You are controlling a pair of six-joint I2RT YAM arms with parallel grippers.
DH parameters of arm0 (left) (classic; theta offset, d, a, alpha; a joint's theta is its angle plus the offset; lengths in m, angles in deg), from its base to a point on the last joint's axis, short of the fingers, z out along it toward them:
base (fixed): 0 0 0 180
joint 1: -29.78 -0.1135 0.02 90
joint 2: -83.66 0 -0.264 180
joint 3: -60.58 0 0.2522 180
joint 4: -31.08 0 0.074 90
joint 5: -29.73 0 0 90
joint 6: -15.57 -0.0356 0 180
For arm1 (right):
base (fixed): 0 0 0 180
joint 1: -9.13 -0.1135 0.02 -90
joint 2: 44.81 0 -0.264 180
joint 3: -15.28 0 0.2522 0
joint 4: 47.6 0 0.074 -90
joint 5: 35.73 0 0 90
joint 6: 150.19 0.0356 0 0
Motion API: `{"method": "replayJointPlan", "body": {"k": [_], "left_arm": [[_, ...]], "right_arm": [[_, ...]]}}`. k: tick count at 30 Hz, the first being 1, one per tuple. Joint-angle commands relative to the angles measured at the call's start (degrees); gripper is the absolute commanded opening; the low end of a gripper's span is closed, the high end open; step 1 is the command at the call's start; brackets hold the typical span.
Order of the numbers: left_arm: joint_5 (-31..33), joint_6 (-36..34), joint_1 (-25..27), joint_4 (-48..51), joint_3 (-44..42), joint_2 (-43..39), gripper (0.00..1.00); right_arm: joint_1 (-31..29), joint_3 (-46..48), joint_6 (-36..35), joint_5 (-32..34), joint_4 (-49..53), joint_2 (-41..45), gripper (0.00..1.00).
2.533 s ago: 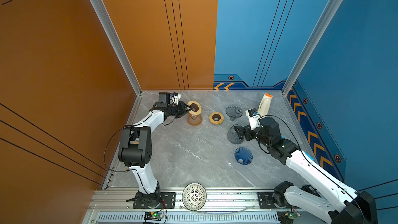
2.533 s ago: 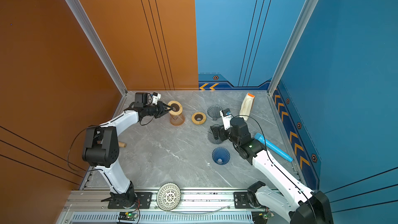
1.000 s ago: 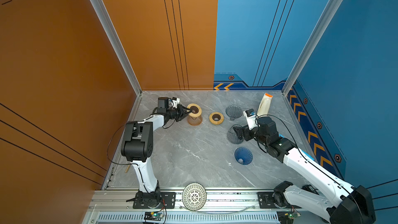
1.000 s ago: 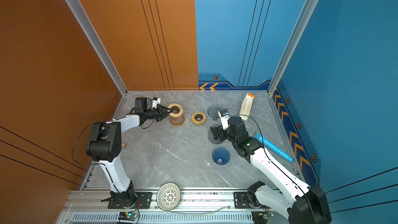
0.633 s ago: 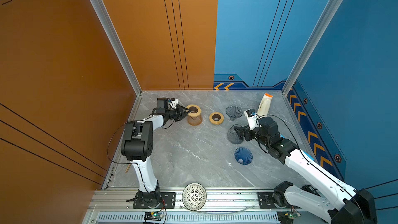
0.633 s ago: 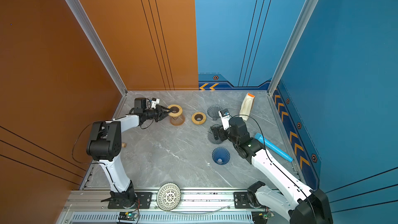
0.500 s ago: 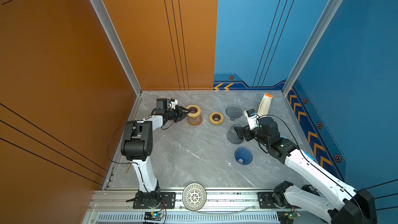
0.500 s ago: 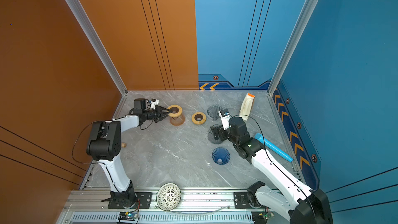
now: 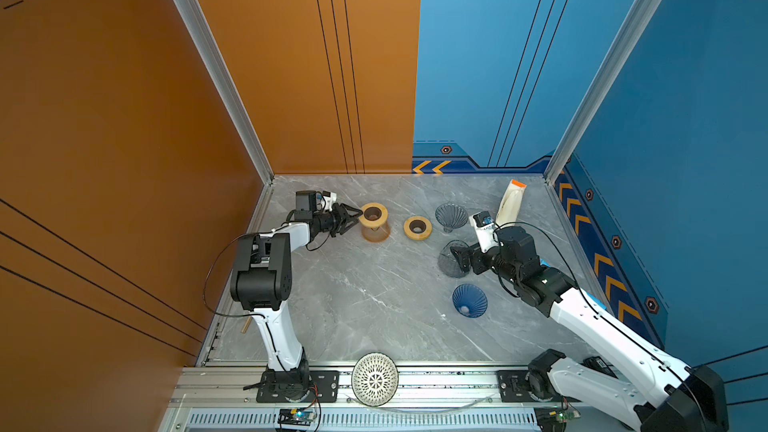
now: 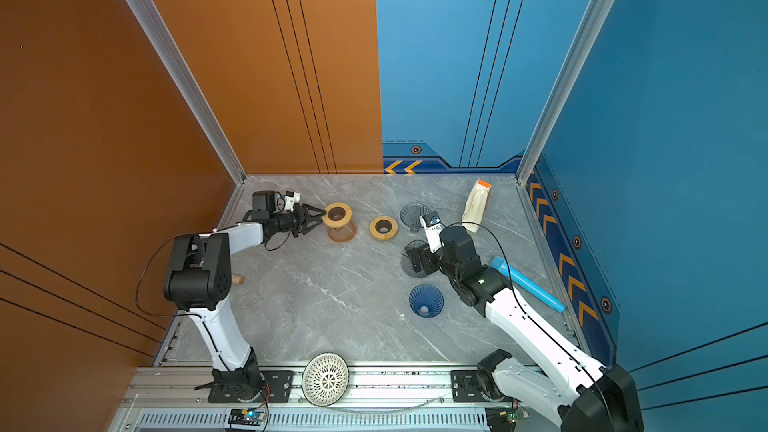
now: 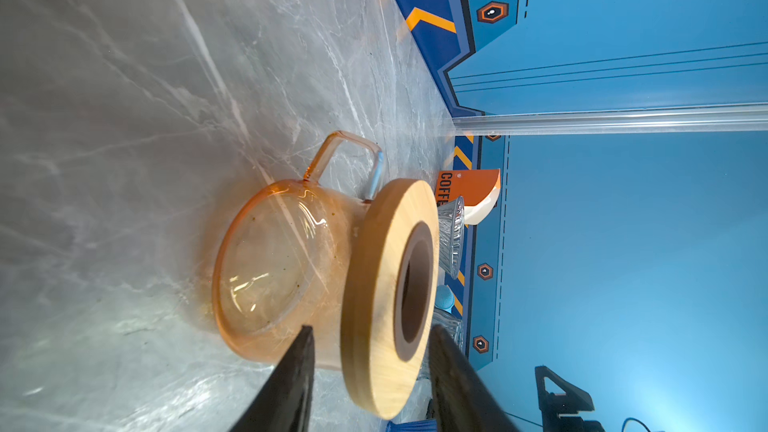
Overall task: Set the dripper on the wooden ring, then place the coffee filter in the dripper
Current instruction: 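Withdraw the left gripper toward the blue dripper while the right arm shifts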
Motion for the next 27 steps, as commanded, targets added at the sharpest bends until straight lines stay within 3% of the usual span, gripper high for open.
{"method": "replayJointPlan", "body": {"k": [1,11,15,20,27], "left_arm": [[1.4,-4.6,-0.6,5.5,-0.4,-3.0,0.48],[6.2,-14.1,-0.8,19.3,2.9,-8.9,0.58],[5.3,-16.5,-0.6,19.2,2.4,-12.5,0.65],[5.4,-17.4,0.4,19.2,1.6,-16.3,0.67],[7.7,-18.5,5.7,19.2,0.3,-21.4,0.7]], "right_arm": [[-0.2,-1.4,-1.1,2.1,2.2,1.5,1.0],[-0.2,-3.5,-1.1,1.6,5.5,2.0,1.0],[-0.2,-8.7,-0.8,1.2,12.4,1.2,1.0],[-0.2,-12.4,-0.3,1.4,18.6,0.9,1.0],[0.9,-13.8,4.8,0.5,25.2,1.4,1.0]]}}
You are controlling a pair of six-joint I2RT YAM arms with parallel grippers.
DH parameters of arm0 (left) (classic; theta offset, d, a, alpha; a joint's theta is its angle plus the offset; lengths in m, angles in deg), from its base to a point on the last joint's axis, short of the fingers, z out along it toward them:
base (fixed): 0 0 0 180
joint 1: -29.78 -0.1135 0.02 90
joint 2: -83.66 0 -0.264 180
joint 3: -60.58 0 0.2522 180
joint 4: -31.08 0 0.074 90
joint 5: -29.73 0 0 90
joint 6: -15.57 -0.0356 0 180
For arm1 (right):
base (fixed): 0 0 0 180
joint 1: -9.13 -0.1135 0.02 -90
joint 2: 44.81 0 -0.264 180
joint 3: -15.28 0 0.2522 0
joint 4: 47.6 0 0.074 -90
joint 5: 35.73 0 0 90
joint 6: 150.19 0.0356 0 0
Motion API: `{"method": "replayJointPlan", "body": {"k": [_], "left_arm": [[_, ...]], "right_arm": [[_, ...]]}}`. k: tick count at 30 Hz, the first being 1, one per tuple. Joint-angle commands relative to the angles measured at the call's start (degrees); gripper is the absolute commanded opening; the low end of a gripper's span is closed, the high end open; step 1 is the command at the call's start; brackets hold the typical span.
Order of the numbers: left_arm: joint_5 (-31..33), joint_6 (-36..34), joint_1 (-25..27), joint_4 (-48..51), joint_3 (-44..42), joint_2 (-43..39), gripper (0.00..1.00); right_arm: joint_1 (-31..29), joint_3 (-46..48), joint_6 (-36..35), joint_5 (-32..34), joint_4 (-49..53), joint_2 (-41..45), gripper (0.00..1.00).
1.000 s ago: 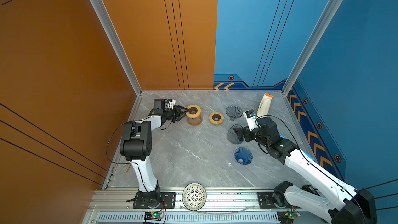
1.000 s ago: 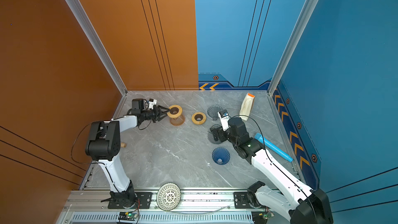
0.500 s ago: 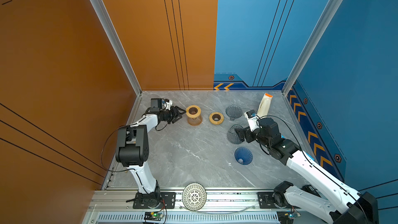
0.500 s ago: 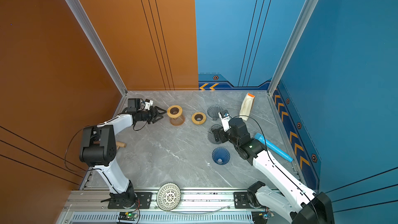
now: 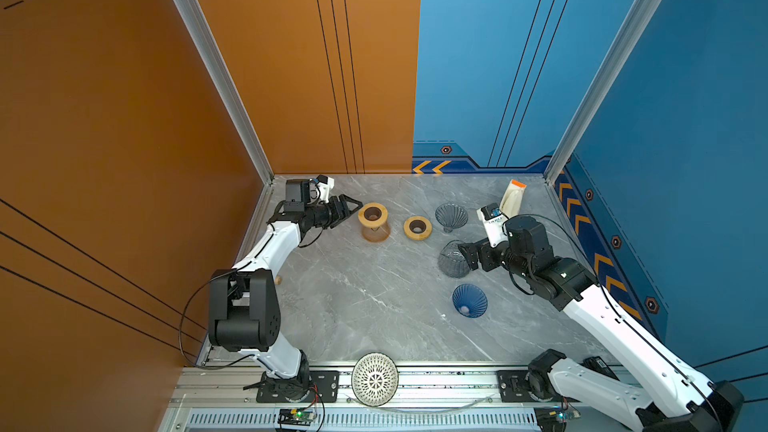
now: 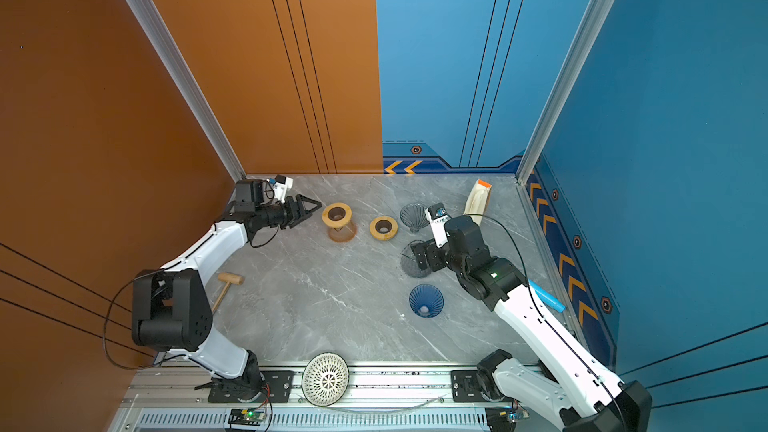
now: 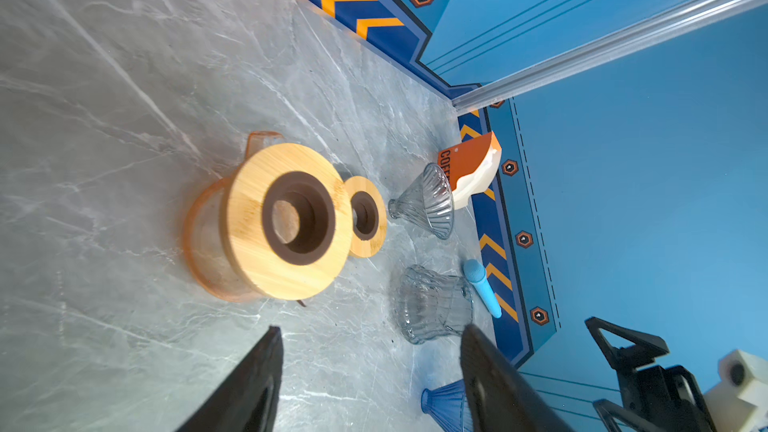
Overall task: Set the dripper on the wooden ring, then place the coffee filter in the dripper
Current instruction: 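Withdraw the left gripper toward the blue dripper while the right arm shifts, then lower the left gripper onto the blue ribbed dripper rim and close it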
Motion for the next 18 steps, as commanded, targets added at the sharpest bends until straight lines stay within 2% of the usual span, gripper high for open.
{"method": "replayJointPlan", "body": {"k": [1,7,10,13,18], "left_arm": [[1.8,-2.0,3.3,1.3,-1.0,-3.2,0.71],[4.8,-2.9,9.8,1.5,-2.6,-8.7,0.75],[6.8,-4.5,14.1,2.2,-3.6,-11.4,0.78],[10.1,-6.5,18.8,6.9,-3.7,-12.9,0.79],[15.0,-4.3,28.1,7.3,-5.7,-12.4,0.77]], "right_arm": [[1.1,-2.5,3.2,-0.8,7.7,0.4,1.0],[3.5,-5.3,4.6,-1.1,17.1,-0.6,1.0],[5.7,-6.8,5.4,-3.6,22.5,-0.9,1.0],[7.5,-7.7,5.8,-3.8,26.9,-0.8,1.0],[9.0,-8.1,8.0,-1.5,30.5,0.1,1.0]]}}
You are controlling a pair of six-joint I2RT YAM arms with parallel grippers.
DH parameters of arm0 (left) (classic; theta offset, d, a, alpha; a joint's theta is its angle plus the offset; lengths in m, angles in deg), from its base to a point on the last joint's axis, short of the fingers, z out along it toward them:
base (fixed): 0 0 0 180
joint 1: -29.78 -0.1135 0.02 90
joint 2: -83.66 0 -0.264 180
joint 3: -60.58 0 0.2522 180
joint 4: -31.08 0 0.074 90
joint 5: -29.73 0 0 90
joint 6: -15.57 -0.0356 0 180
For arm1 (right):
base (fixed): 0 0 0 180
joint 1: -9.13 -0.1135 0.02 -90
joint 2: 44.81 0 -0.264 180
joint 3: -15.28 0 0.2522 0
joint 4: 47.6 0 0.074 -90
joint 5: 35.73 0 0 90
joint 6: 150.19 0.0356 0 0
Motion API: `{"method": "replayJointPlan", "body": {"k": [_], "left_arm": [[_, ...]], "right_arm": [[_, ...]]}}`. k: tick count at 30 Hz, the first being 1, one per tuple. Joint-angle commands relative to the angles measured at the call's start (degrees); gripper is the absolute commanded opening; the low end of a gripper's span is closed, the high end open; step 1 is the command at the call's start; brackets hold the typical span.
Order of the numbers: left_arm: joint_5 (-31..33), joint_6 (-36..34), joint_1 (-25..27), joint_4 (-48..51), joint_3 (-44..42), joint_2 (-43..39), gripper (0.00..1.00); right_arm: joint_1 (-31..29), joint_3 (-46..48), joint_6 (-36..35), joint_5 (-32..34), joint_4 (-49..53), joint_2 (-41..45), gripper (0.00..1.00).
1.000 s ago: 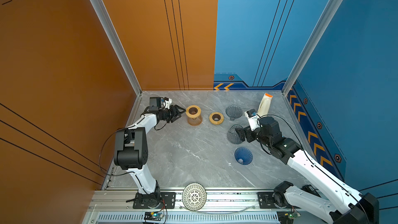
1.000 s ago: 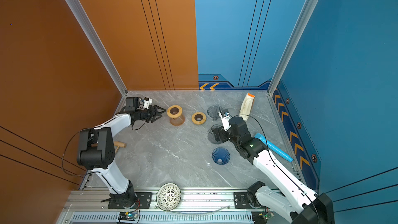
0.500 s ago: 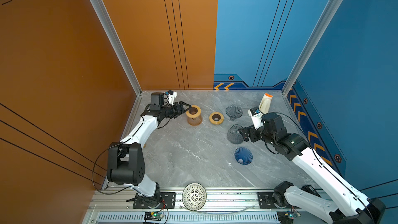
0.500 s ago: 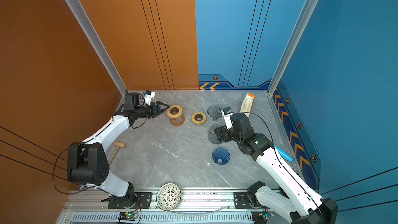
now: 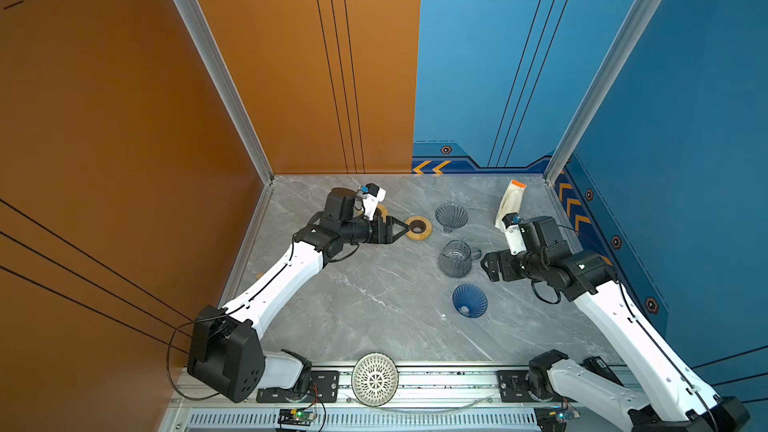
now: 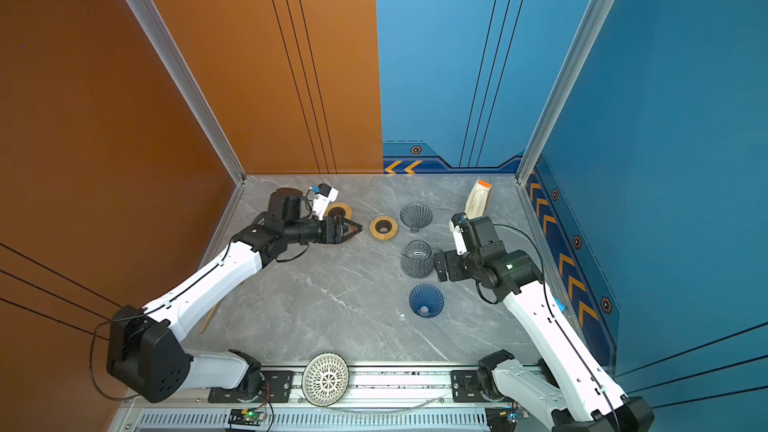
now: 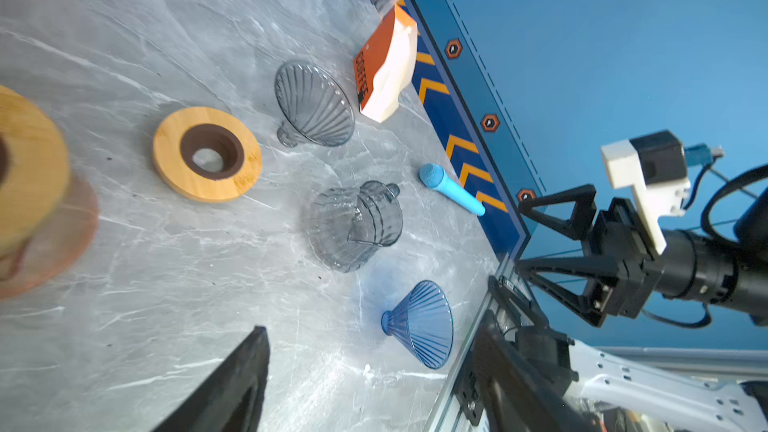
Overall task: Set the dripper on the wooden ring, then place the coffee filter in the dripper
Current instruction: 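Lower the left gripper onto the blue ribbed dripper rim and close it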
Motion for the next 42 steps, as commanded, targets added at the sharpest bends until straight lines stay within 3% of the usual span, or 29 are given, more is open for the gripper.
{"method": "replayJointPlan", "body": {"k": [1,9,16,26,42], "left_arm": [[5.2,-0.2,5.3,3.1,-2.1,0.8,0.77],[9.3,1.2,17.9,3.9,-0.7,8.0,0.74],[12.9,1.0,25.5,6.0,4.0,16.0,0.69],[14.3,1.9,28.1,6.3,8.7,22.7,0.61],[14.1,-1.6,29.1,8.6,12.5,28.2,0.51]], "right_arm": [[0.5,-1.8,3.1,1.9,5.9,0.9,1.0],[2.2,1.7,11.4,-2.0,6.1,2.9,1.0],[2.4,9.2,17.8,-2.2,2.8,8.1,1.0],[2.4,14.0,21.3,-1.2,2.1,13.7,1.0],[2.5,14.3,21.0,-0.3,0.0,13.8,1.0]]}}
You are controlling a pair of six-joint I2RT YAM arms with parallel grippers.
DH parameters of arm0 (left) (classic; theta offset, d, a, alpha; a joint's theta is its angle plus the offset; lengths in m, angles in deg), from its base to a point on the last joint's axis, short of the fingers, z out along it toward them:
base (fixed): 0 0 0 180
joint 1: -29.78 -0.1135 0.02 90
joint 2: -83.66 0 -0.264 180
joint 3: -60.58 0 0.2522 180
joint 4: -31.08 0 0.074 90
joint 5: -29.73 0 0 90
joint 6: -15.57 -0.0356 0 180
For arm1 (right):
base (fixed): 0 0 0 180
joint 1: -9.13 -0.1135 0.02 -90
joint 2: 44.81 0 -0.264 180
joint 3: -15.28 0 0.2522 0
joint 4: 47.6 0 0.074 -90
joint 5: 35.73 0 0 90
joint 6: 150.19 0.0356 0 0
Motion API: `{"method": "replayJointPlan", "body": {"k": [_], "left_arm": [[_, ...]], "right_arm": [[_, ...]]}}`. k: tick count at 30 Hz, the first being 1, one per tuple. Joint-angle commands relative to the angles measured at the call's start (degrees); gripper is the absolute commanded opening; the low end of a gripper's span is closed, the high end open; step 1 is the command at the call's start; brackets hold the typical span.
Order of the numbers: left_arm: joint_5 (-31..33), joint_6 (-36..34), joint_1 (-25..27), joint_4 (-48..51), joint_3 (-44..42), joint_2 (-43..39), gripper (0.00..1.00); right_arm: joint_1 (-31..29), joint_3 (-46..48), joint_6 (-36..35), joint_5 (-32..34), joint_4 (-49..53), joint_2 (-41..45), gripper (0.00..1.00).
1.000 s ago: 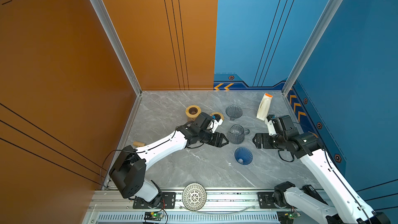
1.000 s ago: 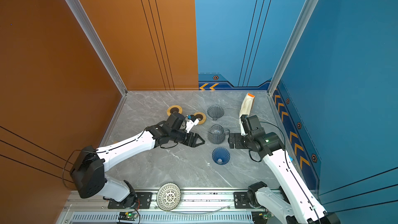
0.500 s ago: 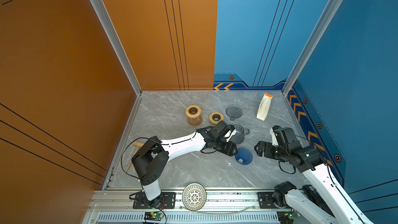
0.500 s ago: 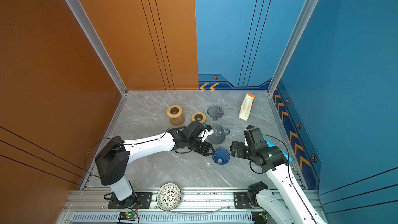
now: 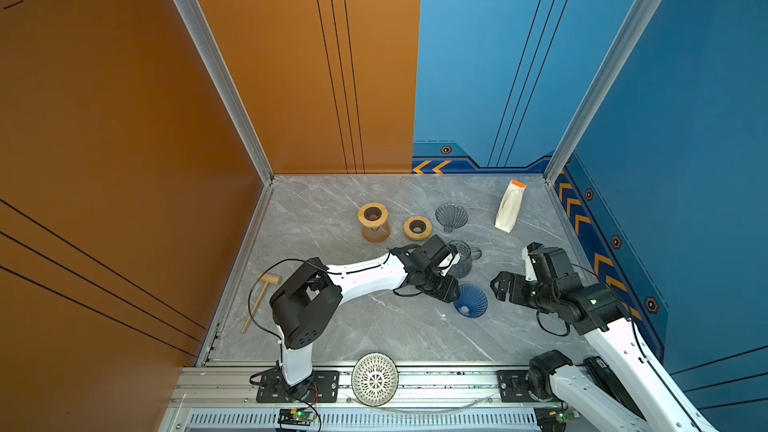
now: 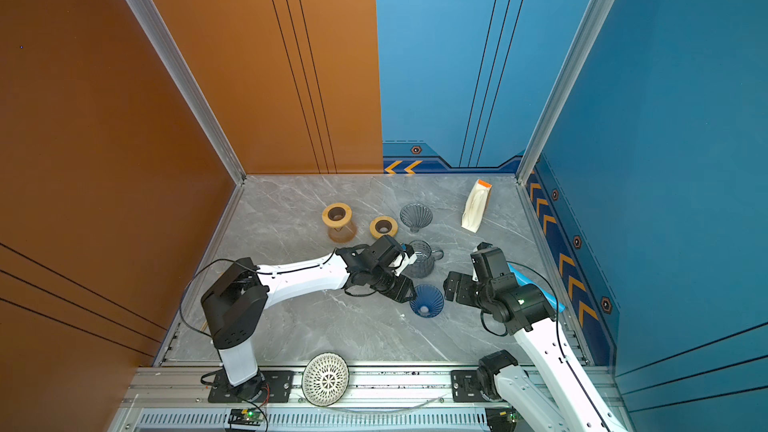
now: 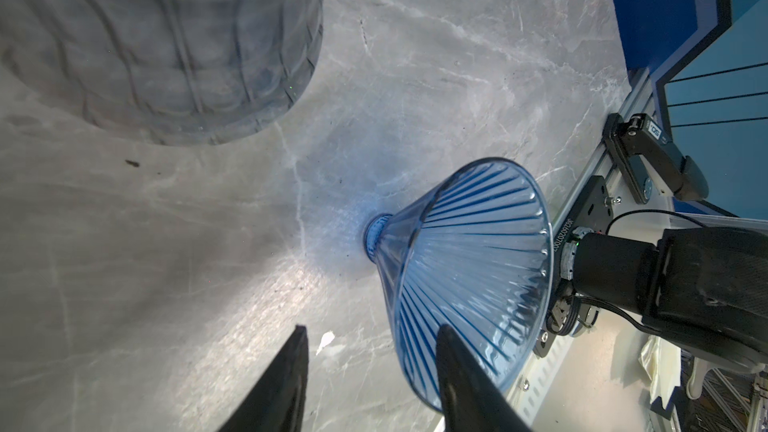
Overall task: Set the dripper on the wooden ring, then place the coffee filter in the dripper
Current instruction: 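Lower the left gripper onto the blue ribbed dripper rim and close it, then lift the blue dripper off the table with the left gripper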
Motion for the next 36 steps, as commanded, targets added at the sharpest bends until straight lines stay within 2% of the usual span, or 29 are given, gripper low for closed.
{"method": "replayJointPlan", "body": {"k": [1,8,36], "left_arm": [[0.4,-3.1,0.7,2.2,2.7,1.2,0.51],[1.3,-5.6,0.8,6.5,6.3,4.0,0.48],[5.1,-2.8,2.8,5.9,7.9,7.0,0.34]], "right_arm": [[0.4,0.8,0.3,1.4,-1.5,0.4,1.0],[0.4,1.6,1.0,3.4,-2.3,2.7,1.0],[1.4,2.6,-1.0,1.5,-5.5,1.1,1.0]]}}
